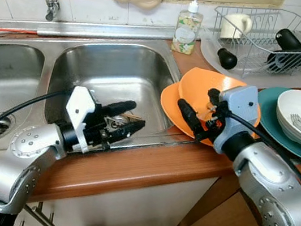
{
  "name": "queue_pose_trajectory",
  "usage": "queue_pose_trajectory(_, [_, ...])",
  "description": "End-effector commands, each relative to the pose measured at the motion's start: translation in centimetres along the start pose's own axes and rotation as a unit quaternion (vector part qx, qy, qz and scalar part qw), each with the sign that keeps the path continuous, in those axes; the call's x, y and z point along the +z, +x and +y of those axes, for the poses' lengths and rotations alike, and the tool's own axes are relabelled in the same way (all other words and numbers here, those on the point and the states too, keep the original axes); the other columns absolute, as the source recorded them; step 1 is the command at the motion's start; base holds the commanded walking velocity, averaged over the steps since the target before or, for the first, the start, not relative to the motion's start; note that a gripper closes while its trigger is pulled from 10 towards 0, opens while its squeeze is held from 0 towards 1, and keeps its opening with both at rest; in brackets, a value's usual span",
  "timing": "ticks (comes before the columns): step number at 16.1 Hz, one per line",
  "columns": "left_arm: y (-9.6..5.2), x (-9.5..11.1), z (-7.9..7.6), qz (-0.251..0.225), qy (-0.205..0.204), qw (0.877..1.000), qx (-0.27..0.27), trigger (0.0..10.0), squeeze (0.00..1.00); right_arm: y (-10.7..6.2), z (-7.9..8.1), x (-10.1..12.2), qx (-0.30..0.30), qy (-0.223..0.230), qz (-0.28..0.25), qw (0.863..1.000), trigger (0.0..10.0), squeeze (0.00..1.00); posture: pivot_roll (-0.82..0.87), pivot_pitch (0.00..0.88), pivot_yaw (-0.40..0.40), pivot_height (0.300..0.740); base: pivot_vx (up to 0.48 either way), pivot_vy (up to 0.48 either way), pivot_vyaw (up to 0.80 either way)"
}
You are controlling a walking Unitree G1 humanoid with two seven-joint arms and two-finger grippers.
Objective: Kitchen organization
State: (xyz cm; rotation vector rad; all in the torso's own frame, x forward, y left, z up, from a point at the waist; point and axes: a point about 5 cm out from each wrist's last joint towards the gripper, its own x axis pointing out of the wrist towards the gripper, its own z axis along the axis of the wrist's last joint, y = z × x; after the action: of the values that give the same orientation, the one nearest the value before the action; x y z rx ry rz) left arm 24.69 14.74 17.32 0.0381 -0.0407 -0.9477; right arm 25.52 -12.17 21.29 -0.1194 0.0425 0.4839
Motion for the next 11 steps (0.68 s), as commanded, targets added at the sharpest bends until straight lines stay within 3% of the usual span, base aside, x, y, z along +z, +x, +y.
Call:
queue_pose_trajectory(1, [0.1, 0.2, -0.5, 0.003, -0.003, 1.000, -0.018, 10.0, 0.00, -0.3, -0.7, -0.2, -0.022, -0.009, 0.013, 1.000, 10.0, 0.00, -0.10, 0.000, 0.037, 0.740, 0.000, 0.000, 0.00])
queue_pose_trajectory(11, [0.5, 0.2, -1.3, 0.009, -0.017, 0.998, -0.055, 10.0, 0.00, -3.0, -2.5, -1.3, -0.082, -0.013, 0.051, 0.995, 10.0, 0.00, -0.13, 0.000, 0.058, 0.740, 0.000, 0.000, 0.00])
